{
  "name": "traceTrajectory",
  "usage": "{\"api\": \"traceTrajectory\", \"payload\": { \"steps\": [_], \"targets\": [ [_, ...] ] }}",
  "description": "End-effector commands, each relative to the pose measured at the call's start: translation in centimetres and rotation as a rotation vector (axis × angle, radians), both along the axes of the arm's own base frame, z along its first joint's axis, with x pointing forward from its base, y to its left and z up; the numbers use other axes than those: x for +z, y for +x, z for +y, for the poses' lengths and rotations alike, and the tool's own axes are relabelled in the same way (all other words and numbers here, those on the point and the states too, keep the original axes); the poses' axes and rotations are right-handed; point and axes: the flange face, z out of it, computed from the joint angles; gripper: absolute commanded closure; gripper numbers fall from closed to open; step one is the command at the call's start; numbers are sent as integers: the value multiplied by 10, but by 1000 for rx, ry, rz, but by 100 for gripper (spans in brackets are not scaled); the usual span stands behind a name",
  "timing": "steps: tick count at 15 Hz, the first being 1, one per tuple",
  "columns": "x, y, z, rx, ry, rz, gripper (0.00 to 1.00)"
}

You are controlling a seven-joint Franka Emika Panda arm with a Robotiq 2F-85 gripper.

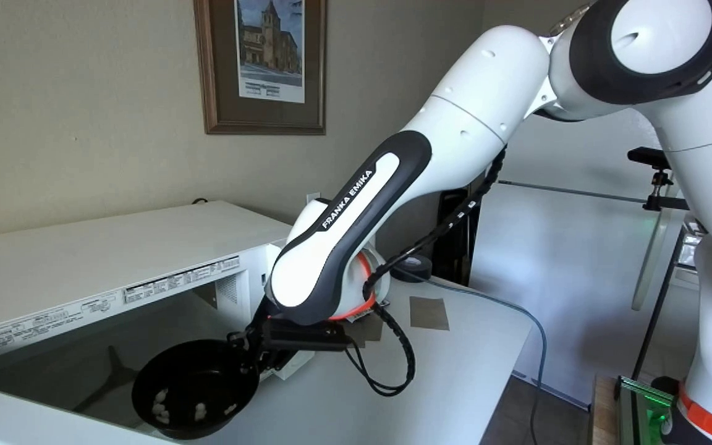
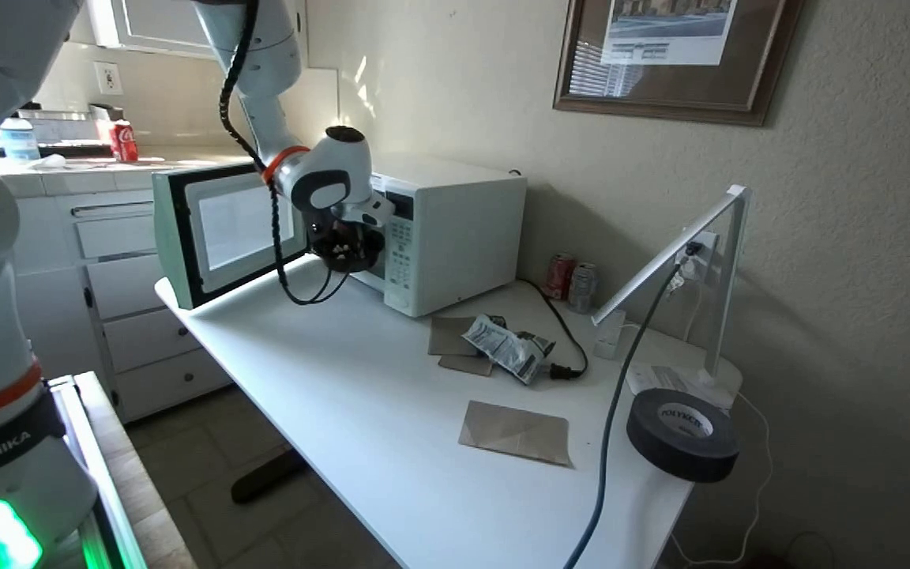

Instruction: Pick up the black bowl and put it into the microwave

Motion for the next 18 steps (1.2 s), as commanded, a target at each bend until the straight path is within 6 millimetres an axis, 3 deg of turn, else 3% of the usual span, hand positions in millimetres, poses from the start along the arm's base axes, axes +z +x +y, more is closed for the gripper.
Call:
{"api": "traceTrajectory", "payload": {
  "steps": [1, 8, 9, 18],
  "targets": [
    [1, 2, -2, -19, 1, -6, 93],
    [0, 5, -5, -52, 4, -13, 93],
    [0, 5, -5, -52, 4, -13, 98],
    [4, 3, 21, -146, 18, 21, 98]
  ]
}}
